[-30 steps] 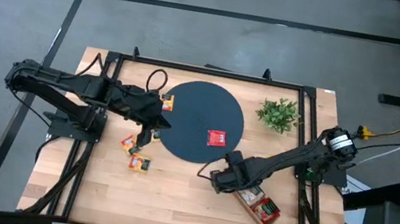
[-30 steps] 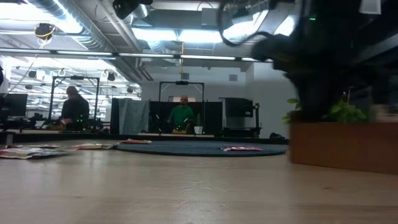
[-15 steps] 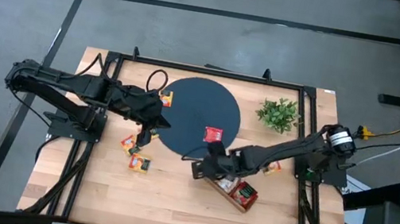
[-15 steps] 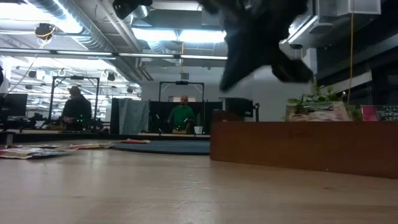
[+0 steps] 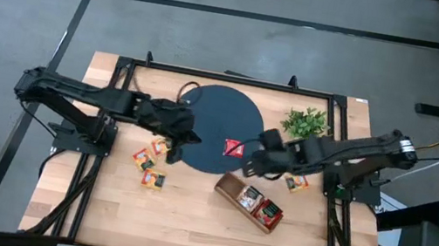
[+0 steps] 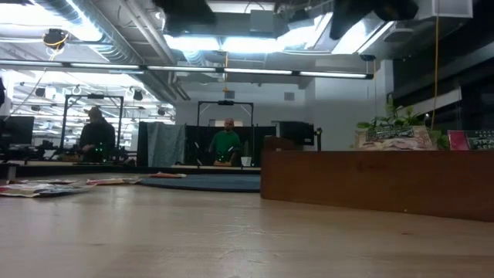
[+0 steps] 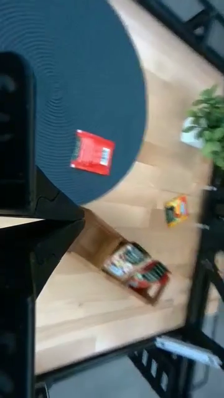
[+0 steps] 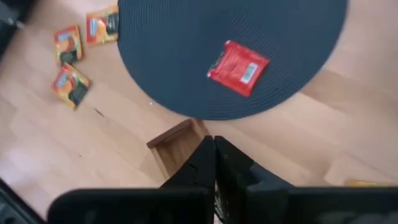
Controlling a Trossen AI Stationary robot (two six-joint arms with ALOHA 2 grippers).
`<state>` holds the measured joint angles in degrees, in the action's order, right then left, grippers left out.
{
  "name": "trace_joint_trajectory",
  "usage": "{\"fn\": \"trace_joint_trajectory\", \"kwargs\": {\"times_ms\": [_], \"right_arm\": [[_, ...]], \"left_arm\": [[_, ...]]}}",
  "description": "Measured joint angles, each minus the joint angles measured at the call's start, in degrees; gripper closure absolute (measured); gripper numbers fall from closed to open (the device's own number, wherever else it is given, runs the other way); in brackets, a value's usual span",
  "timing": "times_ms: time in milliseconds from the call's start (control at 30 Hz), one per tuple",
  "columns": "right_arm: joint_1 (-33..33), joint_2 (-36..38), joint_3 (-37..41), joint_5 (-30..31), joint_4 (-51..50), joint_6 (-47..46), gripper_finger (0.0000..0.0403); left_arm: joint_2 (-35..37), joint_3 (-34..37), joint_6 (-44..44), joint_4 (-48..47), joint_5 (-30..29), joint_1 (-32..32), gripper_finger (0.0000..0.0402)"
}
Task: Pick & Place Tea
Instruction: Put the red tea bag into the right section of the wooden organizer
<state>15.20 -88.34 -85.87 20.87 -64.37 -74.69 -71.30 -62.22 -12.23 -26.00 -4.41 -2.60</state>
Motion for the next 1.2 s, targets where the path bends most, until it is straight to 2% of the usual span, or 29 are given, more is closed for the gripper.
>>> {"fn": "trace_joint_trajectory", "kwargs": {"times_ms": [233,600,800,1000,1200], "right_arm": [[-5.43,1.91,0.13,-0.68,-4.58,4.57,0.0394],[-17.71,2.02,12.50,-14.10,13.15,24.38,0.0393],[-23.01,2.02,16.06,-20.81,13.62,33.79,0.0393],[-26.25,2.02,18.24,-22.60,14.93,37.00,0.0393],[-28.05,2.02,22.02,-25.45,21.25,37.32,0.0393]], "left_arm": [[-9.72,-0.34,0.64,7.15,6.24,5.59,0.0399],[-26.32,-11.55,8.11,7.89,5.45,10.35,0.0399],[-31.92,-13.27,10.43,7.71,5.21,11.95,0.0399],[-36.85,-13.27,10.03,7.00,5.47,12.58,0.0399],[-39.57,-13.27,9.99,8.34,5.86,12.62,0.0397]]}}
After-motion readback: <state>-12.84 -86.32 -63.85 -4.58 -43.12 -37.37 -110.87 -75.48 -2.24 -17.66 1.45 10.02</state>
